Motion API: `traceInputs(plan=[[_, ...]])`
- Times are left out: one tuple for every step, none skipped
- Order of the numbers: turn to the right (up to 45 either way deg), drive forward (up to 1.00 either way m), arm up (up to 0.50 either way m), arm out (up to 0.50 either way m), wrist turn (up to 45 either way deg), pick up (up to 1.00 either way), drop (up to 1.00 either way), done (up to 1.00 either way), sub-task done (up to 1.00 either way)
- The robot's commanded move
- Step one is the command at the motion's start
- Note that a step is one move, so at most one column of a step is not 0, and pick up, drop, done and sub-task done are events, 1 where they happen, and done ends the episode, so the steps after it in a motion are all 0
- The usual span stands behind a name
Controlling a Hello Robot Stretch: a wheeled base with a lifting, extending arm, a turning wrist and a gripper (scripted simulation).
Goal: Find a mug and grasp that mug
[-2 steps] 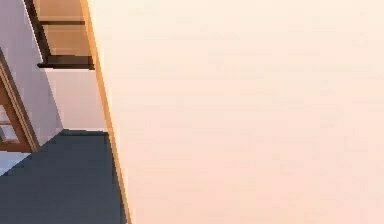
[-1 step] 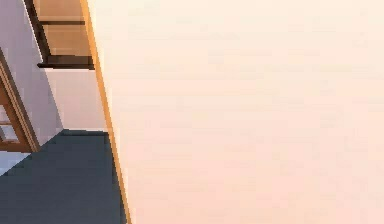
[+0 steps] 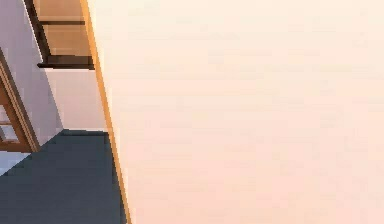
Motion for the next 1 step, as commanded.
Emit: traceInputs(plan=[[0.0,0.00,0.00,0.00,45.0,0.00,0.00,0.00,0.00]])
